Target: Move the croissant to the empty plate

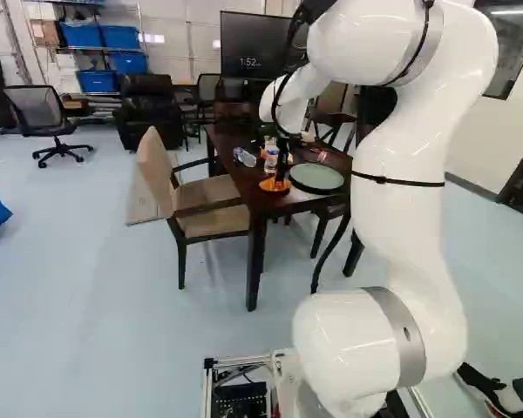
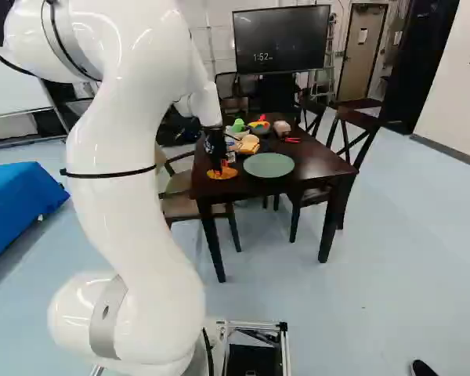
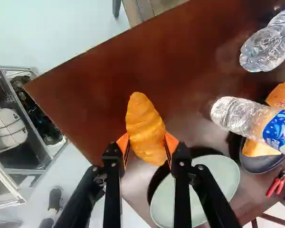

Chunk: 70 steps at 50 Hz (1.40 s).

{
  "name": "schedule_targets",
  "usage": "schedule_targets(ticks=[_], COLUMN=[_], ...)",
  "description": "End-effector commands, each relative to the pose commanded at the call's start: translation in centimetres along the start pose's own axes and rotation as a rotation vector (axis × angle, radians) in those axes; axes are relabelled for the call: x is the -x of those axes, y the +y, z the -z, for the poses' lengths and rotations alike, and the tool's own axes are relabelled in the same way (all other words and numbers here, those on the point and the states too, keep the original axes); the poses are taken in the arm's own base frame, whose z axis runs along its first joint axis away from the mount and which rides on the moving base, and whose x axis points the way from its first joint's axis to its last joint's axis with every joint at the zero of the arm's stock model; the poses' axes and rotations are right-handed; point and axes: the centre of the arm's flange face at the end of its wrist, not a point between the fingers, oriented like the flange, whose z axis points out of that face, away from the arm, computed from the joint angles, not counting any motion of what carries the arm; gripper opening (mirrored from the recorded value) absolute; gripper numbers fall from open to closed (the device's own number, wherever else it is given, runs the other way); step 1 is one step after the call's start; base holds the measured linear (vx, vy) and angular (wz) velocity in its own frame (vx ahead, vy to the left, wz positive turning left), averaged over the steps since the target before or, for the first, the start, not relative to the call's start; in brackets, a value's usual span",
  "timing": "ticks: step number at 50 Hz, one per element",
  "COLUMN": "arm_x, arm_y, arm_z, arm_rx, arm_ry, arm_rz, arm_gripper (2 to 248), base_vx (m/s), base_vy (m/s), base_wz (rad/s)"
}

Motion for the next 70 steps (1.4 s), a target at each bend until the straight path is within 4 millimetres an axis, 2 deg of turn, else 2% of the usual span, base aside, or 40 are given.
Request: schedule_targets(ticks=[25, 57, 70], arm_x=[0.3, 6.0, 8.4], arm_y=[-0.3, 0.3, 0.8], arm_z=[3.7, 8.5, 8.5], arm_rx=[0.056, 0.137, 0.141], arm_ry=[0.01, -0.006, -0.018], arm_rz=[-0.004, -0.1, -0.141], arm_gripper=[115, 115, 115], base_vx=[0.0, 0.0, 0.0], base_vy=[0.0, 0.0, 0.0], base_wz=[0.0, 0.0, 0.0])
